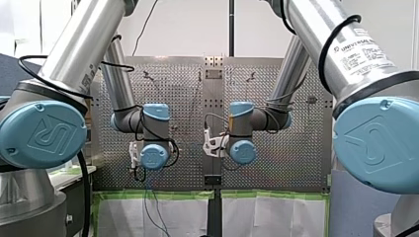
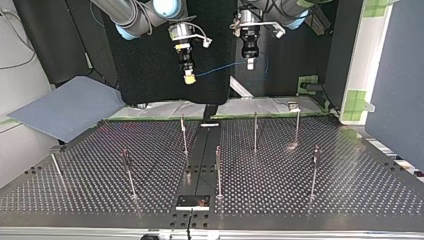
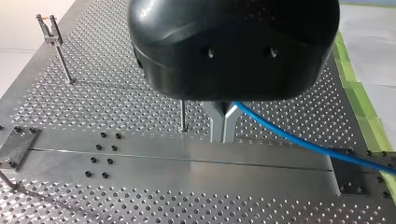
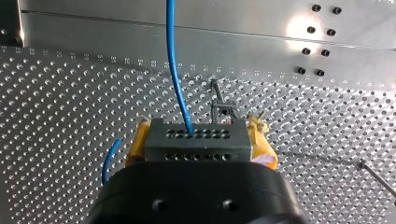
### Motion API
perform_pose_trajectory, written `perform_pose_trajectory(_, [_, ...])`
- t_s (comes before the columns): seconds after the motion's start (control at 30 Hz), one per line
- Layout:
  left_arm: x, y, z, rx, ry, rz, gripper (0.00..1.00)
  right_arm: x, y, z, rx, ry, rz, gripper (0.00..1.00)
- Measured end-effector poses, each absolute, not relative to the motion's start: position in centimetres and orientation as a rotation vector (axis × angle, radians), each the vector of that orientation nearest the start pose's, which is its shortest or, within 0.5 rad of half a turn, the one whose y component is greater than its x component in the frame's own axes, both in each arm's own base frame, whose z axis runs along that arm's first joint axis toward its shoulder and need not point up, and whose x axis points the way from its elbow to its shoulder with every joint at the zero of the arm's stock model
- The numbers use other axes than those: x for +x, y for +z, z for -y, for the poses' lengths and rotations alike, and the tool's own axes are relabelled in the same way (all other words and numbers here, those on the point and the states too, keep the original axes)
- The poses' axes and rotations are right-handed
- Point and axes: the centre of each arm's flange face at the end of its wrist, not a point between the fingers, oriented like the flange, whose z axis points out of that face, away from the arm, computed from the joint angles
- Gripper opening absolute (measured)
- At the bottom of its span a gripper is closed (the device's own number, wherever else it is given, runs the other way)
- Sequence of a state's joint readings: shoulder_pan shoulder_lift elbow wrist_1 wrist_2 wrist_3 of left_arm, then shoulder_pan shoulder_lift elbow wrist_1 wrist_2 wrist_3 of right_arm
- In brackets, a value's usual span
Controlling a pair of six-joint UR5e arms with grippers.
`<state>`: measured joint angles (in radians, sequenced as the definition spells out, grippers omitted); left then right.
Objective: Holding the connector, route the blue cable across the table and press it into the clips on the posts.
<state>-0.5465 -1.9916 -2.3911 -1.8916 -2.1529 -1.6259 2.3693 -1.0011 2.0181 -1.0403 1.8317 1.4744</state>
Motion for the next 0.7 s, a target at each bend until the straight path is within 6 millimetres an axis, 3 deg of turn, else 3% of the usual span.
perform_pose_trajectory(0.47, [28.8, 8.0, 26.7, -0.073, -0.019, -1.562, 0.00, 45.8, 8.9, 29.5, 1.594, 1.542, 0.809, 0.00])
perform_pose_trajectory(0.7, [28.8, 8.0, 26.7, -0.072, -0.019, -1.562, 0.00, 46.3, 6.5, 28.6, 1.659, 1.509, 0.804, 0.00])
